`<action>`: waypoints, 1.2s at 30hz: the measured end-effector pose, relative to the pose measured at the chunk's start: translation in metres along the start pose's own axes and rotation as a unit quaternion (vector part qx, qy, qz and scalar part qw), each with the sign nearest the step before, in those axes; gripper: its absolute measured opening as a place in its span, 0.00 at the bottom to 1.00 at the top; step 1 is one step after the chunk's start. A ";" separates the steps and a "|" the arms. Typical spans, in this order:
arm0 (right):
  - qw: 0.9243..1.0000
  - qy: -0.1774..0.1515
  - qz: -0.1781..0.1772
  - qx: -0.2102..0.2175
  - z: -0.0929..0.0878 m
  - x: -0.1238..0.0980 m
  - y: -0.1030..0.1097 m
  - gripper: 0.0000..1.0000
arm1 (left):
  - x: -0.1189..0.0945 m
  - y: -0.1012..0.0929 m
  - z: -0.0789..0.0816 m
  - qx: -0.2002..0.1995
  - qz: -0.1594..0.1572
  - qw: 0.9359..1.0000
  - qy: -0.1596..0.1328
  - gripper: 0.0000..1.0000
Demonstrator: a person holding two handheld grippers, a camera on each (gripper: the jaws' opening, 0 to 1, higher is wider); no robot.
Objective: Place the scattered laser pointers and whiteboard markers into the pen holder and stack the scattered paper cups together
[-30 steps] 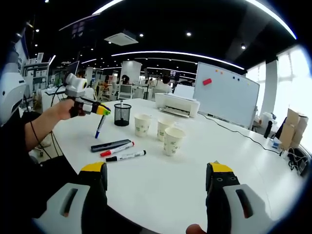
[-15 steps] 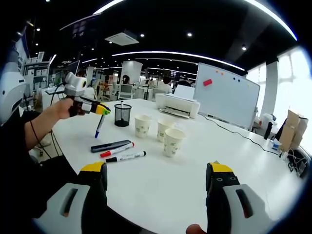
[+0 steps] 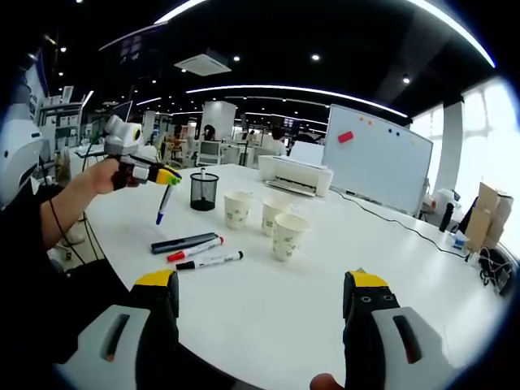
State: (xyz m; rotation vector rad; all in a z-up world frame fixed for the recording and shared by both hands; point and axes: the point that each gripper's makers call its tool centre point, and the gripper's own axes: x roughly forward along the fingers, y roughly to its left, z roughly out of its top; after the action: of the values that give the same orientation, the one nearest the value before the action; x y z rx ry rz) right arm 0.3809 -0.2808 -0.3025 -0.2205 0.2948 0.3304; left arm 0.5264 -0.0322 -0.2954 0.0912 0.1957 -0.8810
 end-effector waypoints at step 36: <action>1.000 0.001 0.002 0.002 -0.002 0.002 0.001 0.78 | -0.016 0.015 0.034 0.020 0.020 0.999 -0.031 0.15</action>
State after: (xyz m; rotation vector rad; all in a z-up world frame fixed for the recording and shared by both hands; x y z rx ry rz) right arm 0.3817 -0.2803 -0.3049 -0.2156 0.2976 0.3338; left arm 0.5328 -0.0157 -0.2584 0.1051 0.1173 -0.8478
